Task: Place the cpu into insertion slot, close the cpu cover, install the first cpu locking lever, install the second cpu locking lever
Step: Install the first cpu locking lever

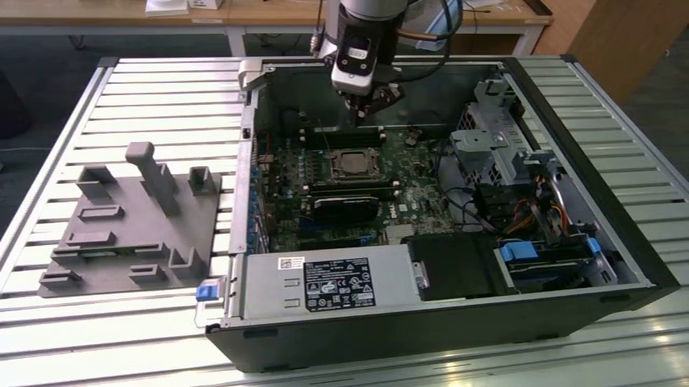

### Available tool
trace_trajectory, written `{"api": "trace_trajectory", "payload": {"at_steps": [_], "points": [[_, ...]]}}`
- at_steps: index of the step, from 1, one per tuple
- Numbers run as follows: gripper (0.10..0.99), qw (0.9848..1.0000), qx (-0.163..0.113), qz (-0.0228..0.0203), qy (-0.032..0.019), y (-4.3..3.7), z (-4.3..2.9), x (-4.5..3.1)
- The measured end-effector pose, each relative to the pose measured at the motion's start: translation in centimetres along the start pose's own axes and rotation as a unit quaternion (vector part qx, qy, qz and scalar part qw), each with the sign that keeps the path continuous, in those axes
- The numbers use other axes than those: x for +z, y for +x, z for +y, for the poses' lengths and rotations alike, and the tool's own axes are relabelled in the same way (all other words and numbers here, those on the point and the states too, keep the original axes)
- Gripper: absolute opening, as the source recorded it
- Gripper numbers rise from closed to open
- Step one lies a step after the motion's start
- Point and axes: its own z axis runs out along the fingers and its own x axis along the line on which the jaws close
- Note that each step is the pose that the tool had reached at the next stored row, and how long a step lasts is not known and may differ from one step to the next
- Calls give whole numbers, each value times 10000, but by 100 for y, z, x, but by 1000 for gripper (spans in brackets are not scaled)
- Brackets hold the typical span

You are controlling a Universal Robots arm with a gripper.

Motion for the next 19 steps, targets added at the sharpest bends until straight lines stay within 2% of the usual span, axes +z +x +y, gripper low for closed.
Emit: {"api": "trace_trajectory", "payload": {"at_steps": [6, 10, 14, 19], "points": [[106, 9995, -307, -7, -4, 0, -3, 13], [106, 9979, -642, -7, 6, 0, -3, 26], [106, 9950, -1001, -4, 16, -1, -3, 39], [106, 9894, -1455, 3, 33, -2, -4, 58]]}}
